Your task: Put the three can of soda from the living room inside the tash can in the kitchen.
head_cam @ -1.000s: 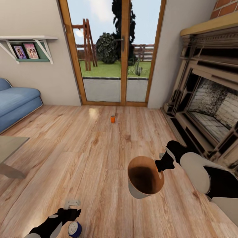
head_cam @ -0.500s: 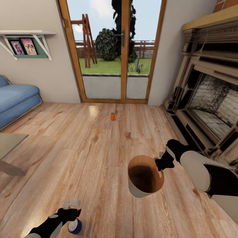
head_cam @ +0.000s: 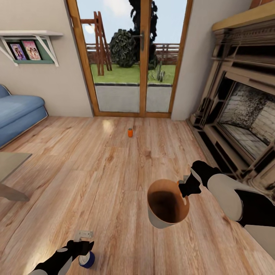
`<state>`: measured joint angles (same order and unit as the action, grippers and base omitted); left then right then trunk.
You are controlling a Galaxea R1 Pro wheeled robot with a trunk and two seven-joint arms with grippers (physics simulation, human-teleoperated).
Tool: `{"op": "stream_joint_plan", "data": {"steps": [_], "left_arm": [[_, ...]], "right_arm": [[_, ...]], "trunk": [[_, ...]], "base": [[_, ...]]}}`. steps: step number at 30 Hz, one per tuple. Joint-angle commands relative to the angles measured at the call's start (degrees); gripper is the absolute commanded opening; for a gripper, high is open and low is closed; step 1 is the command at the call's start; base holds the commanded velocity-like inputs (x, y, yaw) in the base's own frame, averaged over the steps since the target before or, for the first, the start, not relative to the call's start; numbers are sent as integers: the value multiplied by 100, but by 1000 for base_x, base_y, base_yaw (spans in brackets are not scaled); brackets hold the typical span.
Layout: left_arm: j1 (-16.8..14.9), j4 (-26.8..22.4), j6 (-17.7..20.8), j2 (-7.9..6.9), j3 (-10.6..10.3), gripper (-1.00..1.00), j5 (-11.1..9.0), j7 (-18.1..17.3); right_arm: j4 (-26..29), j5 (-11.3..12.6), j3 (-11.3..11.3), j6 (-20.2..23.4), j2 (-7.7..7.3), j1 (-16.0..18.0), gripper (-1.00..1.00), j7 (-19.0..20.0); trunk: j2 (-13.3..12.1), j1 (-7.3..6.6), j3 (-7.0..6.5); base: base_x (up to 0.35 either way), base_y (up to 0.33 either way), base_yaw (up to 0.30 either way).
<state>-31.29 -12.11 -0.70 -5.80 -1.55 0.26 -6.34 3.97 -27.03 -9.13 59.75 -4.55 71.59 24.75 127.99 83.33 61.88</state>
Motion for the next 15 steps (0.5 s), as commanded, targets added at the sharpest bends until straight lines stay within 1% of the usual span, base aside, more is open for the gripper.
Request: {"op": "stream_joint_plan", "data": {"steps": [1, 2, 6, 9, 15], "left_arm": [[0, 0, -7, 0, -11, 100, 0, 0], [0, -1, -13, 0, -22, 100, 0, 1], [0, 1, -17, 0, -27, 100, 0, 1], [0, 0, -18, 0, -29, 100, 0, 1], [0, -1, -23, 40, -30, 100, 0, 1]], "right_arm": [[-1, 153, -78, 25, 0, 3, -100, 22], [-1, 154, -43, 25, -1, 4, -100, 22], [-3, 154, -27, 25, -2, 10, -100, 22], [-105, 154, -14, 25, 4, 176, -100, 22], [-223, 154, -11, 25, 25, 267, -100, 22]], "trunk": [[0, -1, 6], [0, -1, 13], [0, -1, 41], [0, -1, 61], [241, 131, 214]], "base": [[0, 0, 0], [0, 0, 0], [0, 0, 0], [0, 0, 0], [0, 0, 0]]}}
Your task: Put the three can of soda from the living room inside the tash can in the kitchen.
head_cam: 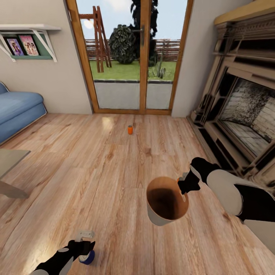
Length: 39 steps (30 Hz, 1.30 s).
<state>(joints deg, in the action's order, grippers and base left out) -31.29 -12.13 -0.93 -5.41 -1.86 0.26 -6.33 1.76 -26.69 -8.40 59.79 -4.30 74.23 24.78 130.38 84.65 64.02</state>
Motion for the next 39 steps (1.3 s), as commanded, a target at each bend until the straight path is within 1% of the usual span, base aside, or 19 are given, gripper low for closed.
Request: {"op": "stream_joint_plan", "data": {"steps": [1, 5, 18, 26, 35, 39], "left_arm": [[0, 2, -1, 13, -1, 100, 0, 0], [0, 2, -3, 27, -5, 100, 0, 0], [0, 0, -13, 31, -7, 100, -7, 0], [0, 0, -12, 31, -7, 100, -11, 0], [0, 0, -21, 31, -7, 100, -17, 0], [0, 0, -15, 31, -7, 100, -12, 0]], "right_arm": [[-10, 121, -83, 21, 3, 10, -100, 19], [-21, 121, -83, 21, 10, 18, -100, 19], [-26, 121, -83, 21, 25, 22, -100, 19], [-26, 121, -76, 21, 23, 22, -100, 19], [-26, 121, -74, 21, 16, 22, -100, 19], [-26, 121, -74, 21, 10, 22, -100, 19]], "trunk": [[42, 22, 26], [203, 109, 132], [203, 109, 229], [203, 109, 271], [203, 109, 314], [363, 197, 404]], "base": [[0, 0, 0], [0, 0, 0], [0, 3, 0], [0, 119, 0], [0, 11, 0], [0, 1, 0]]}}
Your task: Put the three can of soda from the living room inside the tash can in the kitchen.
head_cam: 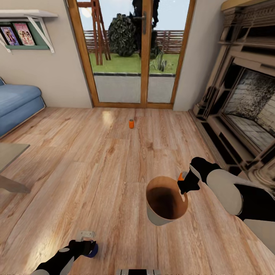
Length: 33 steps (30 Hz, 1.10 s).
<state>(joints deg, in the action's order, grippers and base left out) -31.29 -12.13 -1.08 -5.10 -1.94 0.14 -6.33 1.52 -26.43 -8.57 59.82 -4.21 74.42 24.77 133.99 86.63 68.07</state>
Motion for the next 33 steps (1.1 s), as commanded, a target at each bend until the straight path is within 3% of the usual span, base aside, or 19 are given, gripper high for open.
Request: {"op": "stream_joint_plan", "data": {"steps": [1, 6, 21, 26, 33], "left_arm": [[0, 0, 1, 0, 0, 100, 1, 0], [0, 0, 2, 0, 0, 100, 2, 0], [0, 0, 3, 0, 1, 100, -6, -40], [0, 0, 0, 0, 0, 100, -12, -41], [0, 0, 2, 0, 0, 100, -7, -38]], "right_arm": [[-2, 94, -57, 18, 1, 3, -100, 19], [-2, 94, -57, 18, -7, 3, -100, 19], [-2, 94, -57, 18, 7, 3, -100, 19], [-2, 94, 55, 18, 0, -1, -100, 19], [-2, 94, 95, 18, 6, -5, -100, 19]], "trunk": [[42, 22, 23], [243, 131, 138], [243, 131, 216], [243, 131, 241], [523, 285, 402]], "base": [[0, 0, 0], [0, 0, 0], [38, 61, 0], [8, 11, 0], [1, 2, 0]]}}
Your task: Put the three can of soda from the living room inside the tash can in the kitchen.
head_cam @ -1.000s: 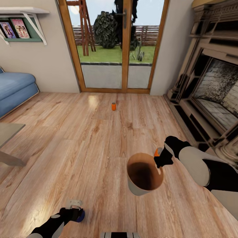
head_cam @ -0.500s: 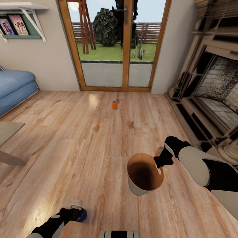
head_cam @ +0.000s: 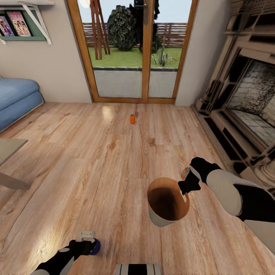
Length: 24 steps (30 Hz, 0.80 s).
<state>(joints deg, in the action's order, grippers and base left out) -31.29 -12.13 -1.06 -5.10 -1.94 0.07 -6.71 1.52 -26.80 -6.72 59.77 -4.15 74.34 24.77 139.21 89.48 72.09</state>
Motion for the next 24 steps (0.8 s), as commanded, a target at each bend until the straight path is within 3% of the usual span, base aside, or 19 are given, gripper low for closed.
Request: {"op": "stream_joint_plan", "data": {"steps": [1, 24], "left_arm": [[0, 0, 0, 0, 0, 100, 0, 1], [0, -9, 0, 0, 1, 100, -16, -4]], "right_arm": [[-2, 132, -89, 23, 1, 4, -100, 19], [0, 132, -75, 23, -14, 1, -100, 19]], "trunk": [[42, 21, 23], [82, 43, 139]], "base": [[0, 0, 0], [22, 0, 0]]}}
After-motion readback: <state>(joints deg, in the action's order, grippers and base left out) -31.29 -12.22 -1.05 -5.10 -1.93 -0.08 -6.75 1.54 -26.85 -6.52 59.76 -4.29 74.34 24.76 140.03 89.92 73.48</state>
